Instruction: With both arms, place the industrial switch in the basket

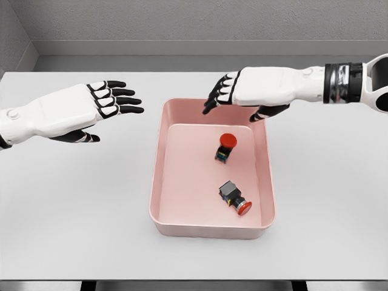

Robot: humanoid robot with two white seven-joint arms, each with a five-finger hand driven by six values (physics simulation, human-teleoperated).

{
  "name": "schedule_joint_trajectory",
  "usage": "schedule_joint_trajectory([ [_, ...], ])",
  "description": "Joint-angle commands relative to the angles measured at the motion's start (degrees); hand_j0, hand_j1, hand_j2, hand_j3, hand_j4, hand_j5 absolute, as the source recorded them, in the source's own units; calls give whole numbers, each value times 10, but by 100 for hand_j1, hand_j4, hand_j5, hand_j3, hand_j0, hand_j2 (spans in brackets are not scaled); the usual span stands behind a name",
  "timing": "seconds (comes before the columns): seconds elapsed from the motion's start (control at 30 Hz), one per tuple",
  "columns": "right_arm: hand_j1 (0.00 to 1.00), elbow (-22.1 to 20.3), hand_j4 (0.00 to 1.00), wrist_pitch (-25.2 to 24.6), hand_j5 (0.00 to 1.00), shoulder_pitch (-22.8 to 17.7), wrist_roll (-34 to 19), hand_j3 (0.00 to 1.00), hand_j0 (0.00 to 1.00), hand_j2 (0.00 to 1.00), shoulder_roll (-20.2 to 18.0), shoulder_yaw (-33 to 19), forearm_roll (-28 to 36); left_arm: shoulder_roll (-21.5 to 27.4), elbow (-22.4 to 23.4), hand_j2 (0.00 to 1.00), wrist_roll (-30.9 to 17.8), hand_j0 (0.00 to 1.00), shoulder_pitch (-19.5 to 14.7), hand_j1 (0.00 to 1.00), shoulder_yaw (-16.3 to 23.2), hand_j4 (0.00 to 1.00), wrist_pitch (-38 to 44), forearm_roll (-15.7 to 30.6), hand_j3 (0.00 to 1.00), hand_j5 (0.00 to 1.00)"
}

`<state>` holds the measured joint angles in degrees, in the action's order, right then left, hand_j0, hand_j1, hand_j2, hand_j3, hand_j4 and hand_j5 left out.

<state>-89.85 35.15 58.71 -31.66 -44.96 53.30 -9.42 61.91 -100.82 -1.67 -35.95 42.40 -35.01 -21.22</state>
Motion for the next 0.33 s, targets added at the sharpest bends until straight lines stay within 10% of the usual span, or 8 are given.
schedule_joint_trajectory([
  [0.0,100,0,100,-2,100,-1,0,100,100,100,-9,-13,3,1,0,100,0,100,0,100,0,100,0,4,100,100],
  [0.3,100,54,100,-2,100,-115,7,100,100,100,-143,-152,12,5,0,100,0,100,1,100,0,100,0,4,100,100],
])
